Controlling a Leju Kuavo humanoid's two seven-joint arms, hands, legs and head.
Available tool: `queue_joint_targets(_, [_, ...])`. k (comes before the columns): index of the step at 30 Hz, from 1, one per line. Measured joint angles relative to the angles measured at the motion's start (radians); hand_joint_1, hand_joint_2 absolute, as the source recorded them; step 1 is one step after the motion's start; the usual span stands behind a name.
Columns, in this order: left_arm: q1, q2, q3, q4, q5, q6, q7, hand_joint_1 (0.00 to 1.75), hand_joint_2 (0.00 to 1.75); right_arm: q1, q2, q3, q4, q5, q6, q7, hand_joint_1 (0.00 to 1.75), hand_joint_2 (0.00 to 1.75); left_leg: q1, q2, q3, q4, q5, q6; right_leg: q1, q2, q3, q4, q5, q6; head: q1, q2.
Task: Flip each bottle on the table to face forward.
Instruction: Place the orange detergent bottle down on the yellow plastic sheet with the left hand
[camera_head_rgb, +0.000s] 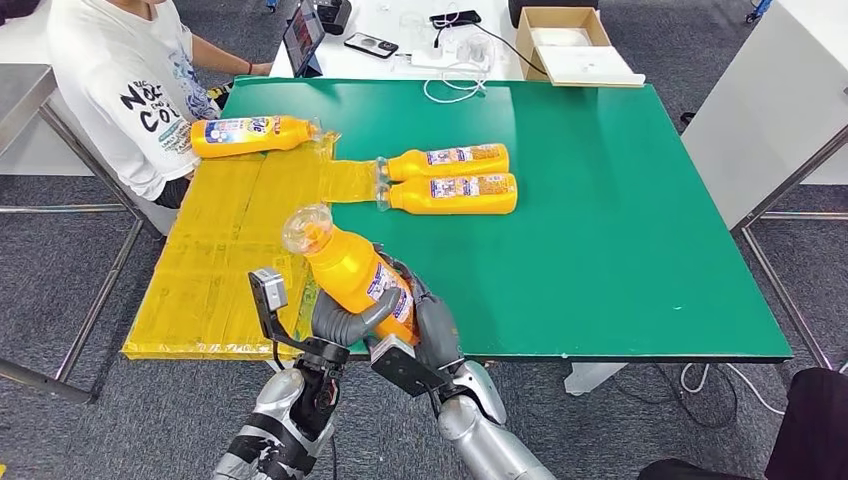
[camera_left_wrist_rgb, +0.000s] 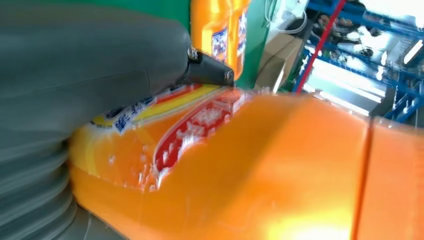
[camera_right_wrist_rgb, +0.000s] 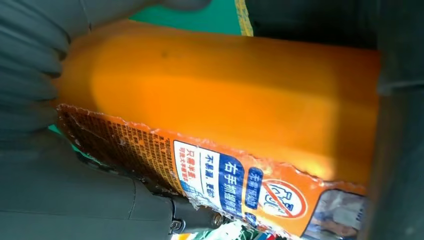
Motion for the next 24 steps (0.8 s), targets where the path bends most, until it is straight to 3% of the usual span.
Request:
queue_joint_targets(5, [0.0,0.0,0.0,0.0,-0.003,0.019,-0.002,1.75,1.75,-0.002,0.001,0.003,0.007,-0.003,-0.001,0.011,0.0,0.0,0.0,0.0,0.0,0.0,0.0,0.0,0.0,0.0,0.0,0.0,0.0,0.0,0.0,0.0])
queue_joint_targets(8, [-0.005,0.0,0.001,0.0,-0.039,0.087,-0.031,1.75,1.75,-0.001,0.0,0.004,0.008,-0.01,0.001,0.015,0.0,0.0,0.0,0.0,0.0,0.0,0.0,0.0,0.0,0.0,0.0,0.0,0.0,0.0,0.0,0.0])
queue_joint_targets(16, [-0.109,0.02,0.089,0.024,-0.292,0.549,-0.203,1.75,1.75,0.003,-0.01,0.002,-0.084,-0.072,0.069,0.02,0.0,0.0,0.0,0.0,0.0,0.0,0.001,0.0,0.0,0.0,0.0,0.0,0.0,0.0,0.0,0.0])
queue_joint_targets(20, [-0.203,0.063,0.154,0.118,-0.498,0.778,-0.224,1.75,1.75,0.016,-0.011,0.0,-0.178,-0.123,0.051,-0.013,0.0,0.0,0.001,0.0,0.0,0.0,0.001,0.0,0.0,0.0,0.0,0.0,0.0,0.0,0.0,0.0])
queue_joint_targets(24, [-0.274,0.101,0.198,0.226,-0.621,0.868,-0.224,1.75,1.75,0.032,-0.01,-0.002,-0.266,-0.154,0.024,-0.033,0.0,0.0,0.001,0.0,0.0,0.0,0.001,0.0,0.0,0.0,0.0,0.001,0.0,0.0,0.0,0.0])
